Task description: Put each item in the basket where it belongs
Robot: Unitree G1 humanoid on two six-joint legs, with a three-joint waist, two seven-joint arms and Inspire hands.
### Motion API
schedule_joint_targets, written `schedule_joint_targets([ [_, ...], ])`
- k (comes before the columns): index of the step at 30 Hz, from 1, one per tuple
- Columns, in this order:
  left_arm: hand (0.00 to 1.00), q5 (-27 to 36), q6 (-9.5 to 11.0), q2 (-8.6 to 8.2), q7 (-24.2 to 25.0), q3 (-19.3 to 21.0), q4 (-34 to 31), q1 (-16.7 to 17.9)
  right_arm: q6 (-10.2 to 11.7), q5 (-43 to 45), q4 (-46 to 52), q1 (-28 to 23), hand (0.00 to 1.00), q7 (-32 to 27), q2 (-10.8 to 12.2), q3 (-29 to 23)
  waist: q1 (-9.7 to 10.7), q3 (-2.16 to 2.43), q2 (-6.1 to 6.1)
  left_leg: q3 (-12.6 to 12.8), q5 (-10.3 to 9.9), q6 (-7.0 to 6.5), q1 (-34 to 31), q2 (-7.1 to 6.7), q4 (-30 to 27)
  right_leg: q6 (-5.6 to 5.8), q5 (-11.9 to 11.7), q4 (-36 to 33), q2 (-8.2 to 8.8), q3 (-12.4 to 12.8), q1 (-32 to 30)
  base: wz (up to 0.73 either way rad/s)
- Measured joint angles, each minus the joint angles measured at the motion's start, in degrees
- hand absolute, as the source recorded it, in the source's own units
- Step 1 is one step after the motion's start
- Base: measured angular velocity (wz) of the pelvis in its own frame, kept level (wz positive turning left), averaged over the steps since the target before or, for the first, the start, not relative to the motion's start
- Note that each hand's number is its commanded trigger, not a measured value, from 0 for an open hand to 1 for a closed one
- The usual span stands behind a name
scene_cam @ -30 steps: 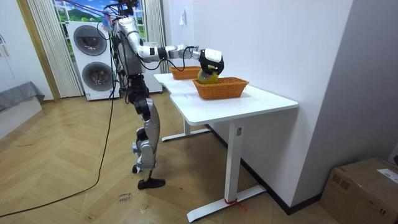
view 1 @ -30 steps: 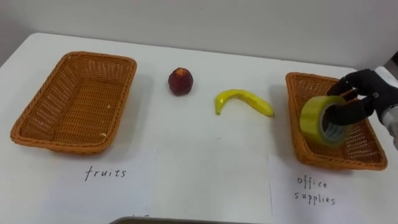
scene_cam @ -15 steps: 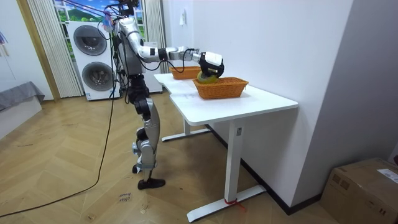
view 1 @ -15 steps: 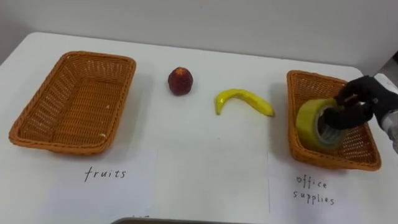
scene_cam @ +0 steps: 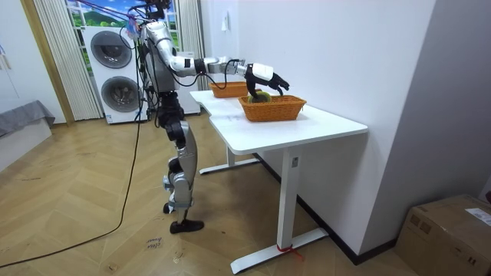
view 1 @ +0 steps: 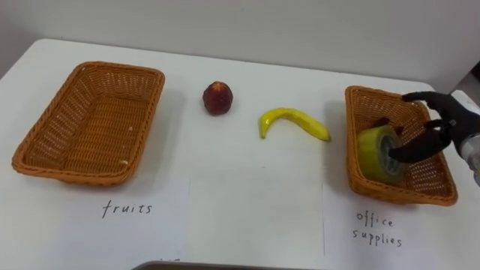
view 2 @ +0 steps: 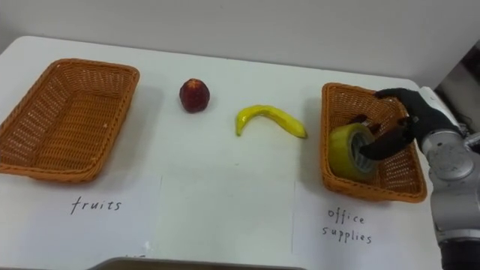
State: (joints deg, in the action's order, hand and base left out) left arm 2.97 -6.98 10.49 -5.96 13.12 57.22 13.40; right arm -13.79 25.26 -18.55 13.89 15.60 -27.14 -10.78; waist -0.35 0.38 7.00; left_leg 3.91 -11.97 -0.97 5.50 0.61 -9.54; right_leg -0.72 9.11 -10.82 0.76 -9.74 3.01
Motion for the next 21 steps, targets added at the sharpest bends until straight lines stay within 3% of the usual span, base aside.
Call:
schedule_joint_targets([
  [21,0.0,1.4,0.0,0.02,-0.1,0.1,-0.3,-0.3,0.0,0.0,1.5,0.2,0.0,-0.8,-0.1,0.0,0.1,-0.02,0.0,0.3,0.0,0.0,0.1,0.07,0.1,0.0,0.0,0.0,-0.07,0.1,-0.2,0.0],
])
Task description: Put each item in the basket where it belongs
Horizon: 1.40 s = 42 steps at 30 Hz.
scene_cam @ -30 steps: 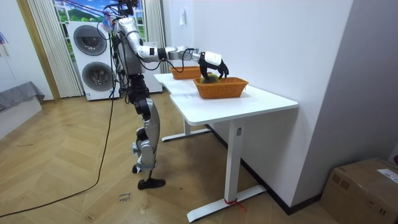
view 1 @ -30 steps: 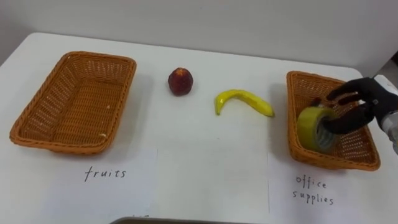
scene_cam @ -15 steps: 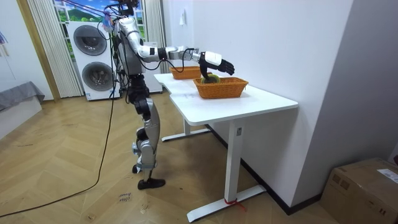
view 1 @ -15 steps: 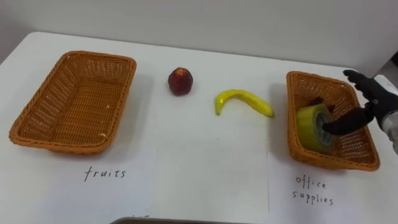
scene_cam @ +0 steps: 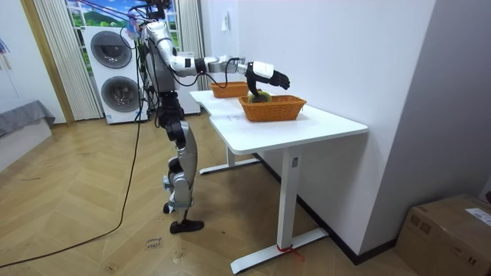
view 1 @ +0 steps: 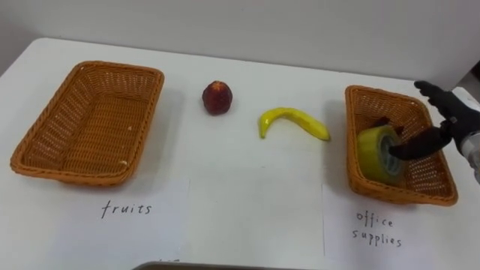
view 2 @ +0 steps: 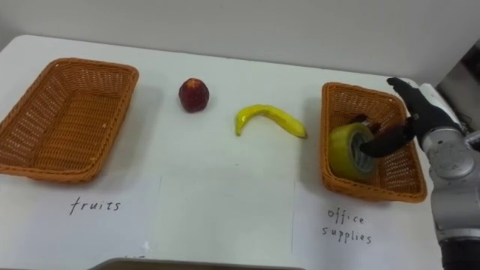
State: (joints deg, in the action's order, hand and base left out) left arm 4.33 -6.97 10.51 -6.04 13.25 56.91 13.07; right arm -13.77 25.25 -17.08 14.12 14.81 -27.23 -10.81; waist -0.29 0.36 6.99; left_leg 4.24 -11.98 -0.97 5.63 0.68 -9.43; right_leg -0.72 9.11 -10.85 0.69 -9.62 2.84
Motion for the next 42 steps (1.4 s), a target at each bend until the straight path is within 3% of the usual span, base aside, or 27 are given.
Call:
schedule_joint_targets([
  [11,0.0,-0.1,0.0,0.01,0.0,0.1,0.7,-0.3,0.1,1.7,7.7,0.4,0.0,-1.2,-0.3,0.0,-0.1,0.13,0.18,0.3,0.0,0.0,-0.2,-0.01,0.2,0.0,0.0,-0.2,0.01,0.1,-0.6,0.0],
  [19,0.0,0.0,0.5,0.26,0.1,0.2,0.6,0.0,0.1,2.1,13.2,0.6,0.0,-2.5,-2.2,0.0,-0.5,-0.04,0.85,0.4,0.0,-0.01,0.0,-0.01,0.2,0.0,0.0,-0.8,0.06,0.1,-0.6,0.0],
  [23,0.0,0.1,1.0,0.45,0.1,0.1,1.2,0.1,0.1,2.2,13.9,0.6,0.0,-3.1,-2.8,0.1,-1.9,-0.38,1.36,0.3,0.0,0.0,0.0,0.0,0.1,-0.01,0.0,-0.8,0.06,0.1,-0.4,0.0],
  [27,0.0,0.0,1.0,0.46,0.1,0.0,1.2,0.5,0.1,2.5,16.4,1.1,0.0,-3.1,-2.8,0.5,-2.5,-0.4,1.6,0.2,0.0,-0.01,-0.3,-0.05,0.1,0.0,0.0,-0.8,0.1,0.1,-0.7,0.0],
  [31,0.0,-0.6,1.0,0.47,0.5,0.1,0.9,0.9,0.0,2.0,16.4,1.9,0.0,-3.0,-2.8,0.6,-5.1,-0.4,1.91,0.1,0.0,-0.02,-0.5,-0.04,0.0,0.0,0.0,-0.8,0.15,-0.2,-0.9,0.01],
  [42,0.0,-2.4,0.3,2.77,0.5,0.0,1.1,1.3,-0.1,1.6,15.0,2.9,0.0,-2.1,-2.8,10.1,-8.9,-0.64,4.24,-2.9,0.1,0.04,-2.0,-0.17,-0.4,0.0,0.0,-0.6,0.35,-3.0,-0.9,0.13],
])
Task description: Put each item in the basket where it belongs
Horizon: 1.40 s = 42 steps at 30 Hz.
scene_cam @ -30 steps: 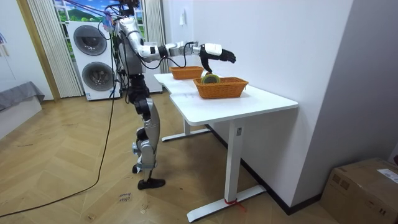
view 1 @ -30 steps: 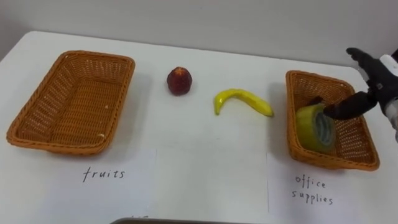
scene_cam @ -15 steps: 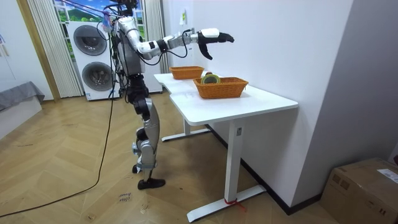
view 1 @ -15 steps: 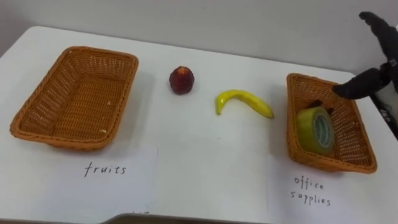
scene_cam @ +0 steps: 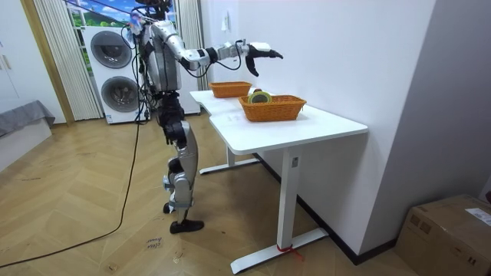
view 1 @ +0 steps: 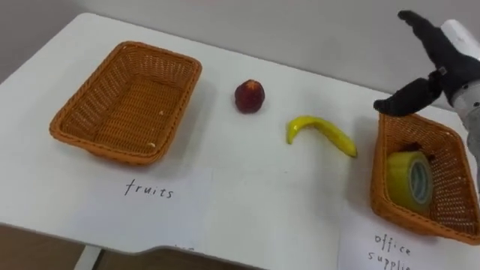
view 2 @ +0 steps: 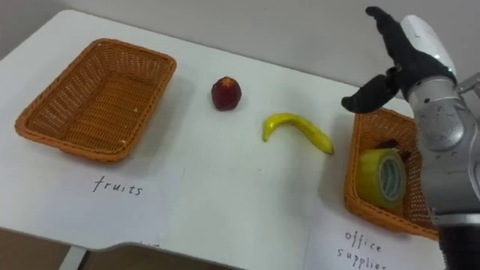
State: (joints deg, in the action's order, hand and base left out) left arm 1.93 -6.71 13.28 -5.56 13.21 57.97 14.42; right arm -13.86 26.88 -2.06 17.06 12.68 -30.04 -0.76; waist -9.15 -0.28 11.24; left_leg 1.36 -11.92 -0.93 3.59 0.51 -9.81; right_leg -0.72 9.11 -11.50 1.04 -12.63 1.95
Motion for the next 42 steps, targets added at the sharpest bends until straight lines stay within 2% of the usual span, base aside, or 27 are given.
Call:
schedule_joint_targets([
  [2,0.0,0.0,-0.3,0.47,0.0,0.0,0.5,-0.2,0.2,-0.5,-3.0,0.1,0.0,-0.2,0.0,2.0,-1.1,0.0,0.65,-0.4,0.0,0.0,-0.2,0.0,-0.2,0.0,0.0,0.0,0.06,-0.6,0.0,0.12],
  [4,0.0,0.0,-0.4,0.9,0.0,-0.2,0.5,-0.3,0.2,-0.5,-5.7,0.1,0.0,-0.4,0.0,2.5,-1.8,-0.23,1.05,-1.4,0.0,-0.01,-1.2,-0.16,-0.8,0.0,0.0,0.0,0.3,-1.9,-0.1,0.25],
  [7,0.0,0.0,-0.7,1.22,0.0,-0.3,0.2,-0.3,0.0,0.0,-8.7,0.6,0.0,-1.3,0.0,3.6,-2.5,-0.14,1.33,-2.3,-0.1,-0.02,-3.4,-0.39,-2.1,0.0,0.0,-0.1,0.6,-2.9,-1.4,0.18],
  [12,0.0,-0.1,-1.4,1.7,-0.4,-1.6,-1.9,0.3,0.0,0.0,-11.7,1.3,0.0,-2.3,0.0,6.9,-3.4,-0.22,1.28,-3.0,0.0,0.07,-6.2,-0.42,-3.3,-0.26,-0.2,-0.2,0.68,-3.8,-3.1,0.09],
  [14,0.0,-0.1,-1.4,1.75,-0.6,-2.7,-2.1,-0.1,0.1,-0.6,-14.0,2.6,0.0,-2.8,0.0,9.0,-4.5,-0.44,1.01,-3.1,0.0,0.11,-7.0,-0.36,-3.6,-0.46,-0.3,-0.3,0.65,-4.0,-3.7,0.0],
  [20,0.0,-0.1,-1.5,1.83,-0.6,-4.1,-1.0,-1.4,0.4,-0.6,-19.3,4.4,0.0,-5.3,0.1,11.8,-6.9,-0.53,0.92,-3.3,0.2,0.29,-8.3,-0.31,-3.8,-0.68,-0.6,-0.3,0.62,-4.3,-4.9,0.01],
  [25,0.0,-0.1,-1.5,1.83,-0.6,-4.5,-0.5,-1.3,1.4,-1.3,-20.5,4.5,0.0,-7.1,0.1,12.6,-7.1,-0.63,0.91,-4.0,0.2,0.31,-8.8,-0.34,-3.8,-0.68,-0.5,-0.1,0.61,-4.8,-5.1,0.06],
  [26,0.0,-0.1,-1.5,1.83,-0.6,-4.5,-0.6,-1.3,1.5,-2.2,-20.5,4.5,0.0,-7.6,0.1,12.6,-7.0,-0.52,1.14,-4.1,0.2,0.31,-8.9,-0.34,-3.8,-0.68,-0.6,-0.1,0.62,-4.9,-5.1,0.04],
  [29,0.0,-0.1,-1.5,2.0,-0.5,-4.6,-0.6,-1.3,1.7,-4.2,-20.5,4.5,0.0,-9.0,0.1,13.0,-6.9,-0.75,1.01,-4.5,0.2,0.31,-9.0,-0.38,-3.8,-0.68,-0.6,-0.1,0.63,-5.3,-5.1,0.06],
  [42,0.0,-0.2,-1.5,2.07,-0.5,-4.7,-0.6,-1.4,2.0,-5.5,-20.5,4.5,0.0,-10.2,0.1,13.2,-6.9,-0.81,1.15,-4.8,0.2,0.33,-9.2,-0.4,-3.9,-0.68,-0.5,0.0,0.63,-5.6,-5.1,0.01],
])
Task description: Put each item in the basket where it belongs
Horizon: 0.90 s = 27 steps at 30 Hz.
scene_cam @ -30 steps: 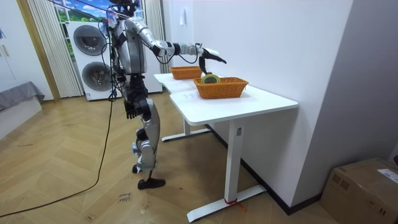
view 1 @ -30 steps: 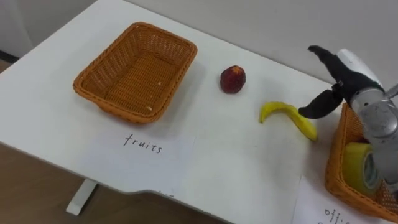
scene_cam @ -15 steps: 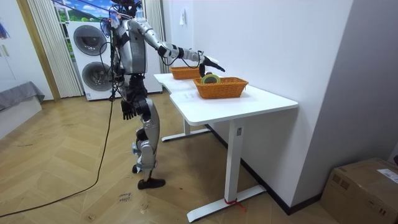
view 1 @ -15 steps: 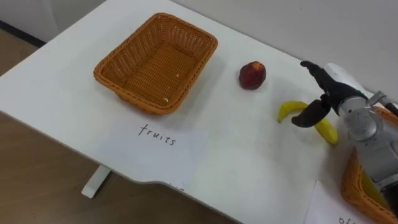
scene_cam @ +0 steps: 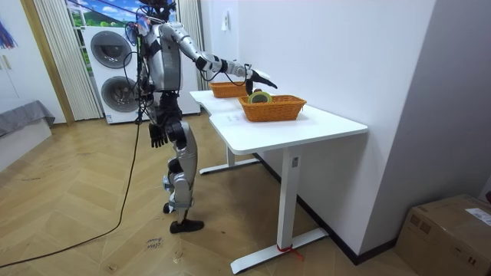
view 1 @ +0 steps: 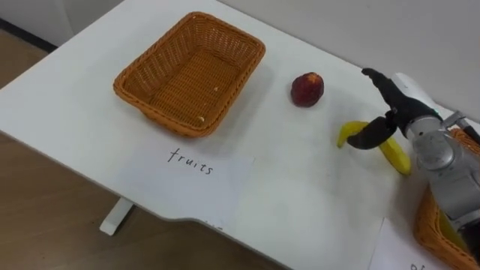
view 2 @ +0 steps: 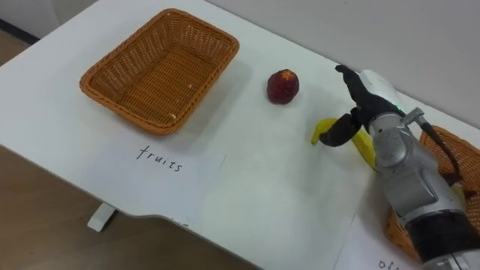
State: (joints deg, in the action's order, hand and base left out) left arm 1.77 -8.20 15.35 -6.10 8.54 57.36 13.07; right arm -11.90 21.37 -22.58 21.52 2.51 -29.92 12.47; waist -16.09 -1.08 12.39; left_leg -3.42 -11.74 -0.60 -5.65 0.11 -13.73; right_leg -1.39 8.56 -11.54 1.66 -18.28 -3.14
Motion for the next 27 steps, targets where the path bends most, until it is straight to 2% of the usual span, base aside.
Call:
schedule_joint_targets([
  [10,0.0,-0.2,0.0,0.03,0.1,0.0,0.0,0.1,0.4,1.9,-3.9,0.1,0.0,0.1,0.0,0.0,-0.1,-0.1,-0.16,-0.6,0.0,0.04,-0.7,-0.13,-0.9,0.0,0.0,0.1,0.19,-1.6,0.0,0.05],
  [19,0.0,-0.2,-0.6,0.42,0.5,0.1,0.0,0.0,-0.7,3.6,-6.7,0.5,0.0,2.4,0.0,0.0,0.1,-0.02,-0.19,-0.5,0.1,0.17,-0.8,-0.03,-1.1,-0.09,-0.1,0.0,0.1,-1.6,0.1,0.0],
  [27,0.0,-0.3,-1.5,0.82,0.4,0.1,-0.1,0.0,-0.8,6.5,-12.8,2.2,0.0,2.6,0.0,0.4,-0.8,-0.09,-0.38,-0.4,0.1,0.17,-0.8,-0.01,-1.1,-0.13,-0.1,0.0,0.15,-1.9,0.0,0.0],
])
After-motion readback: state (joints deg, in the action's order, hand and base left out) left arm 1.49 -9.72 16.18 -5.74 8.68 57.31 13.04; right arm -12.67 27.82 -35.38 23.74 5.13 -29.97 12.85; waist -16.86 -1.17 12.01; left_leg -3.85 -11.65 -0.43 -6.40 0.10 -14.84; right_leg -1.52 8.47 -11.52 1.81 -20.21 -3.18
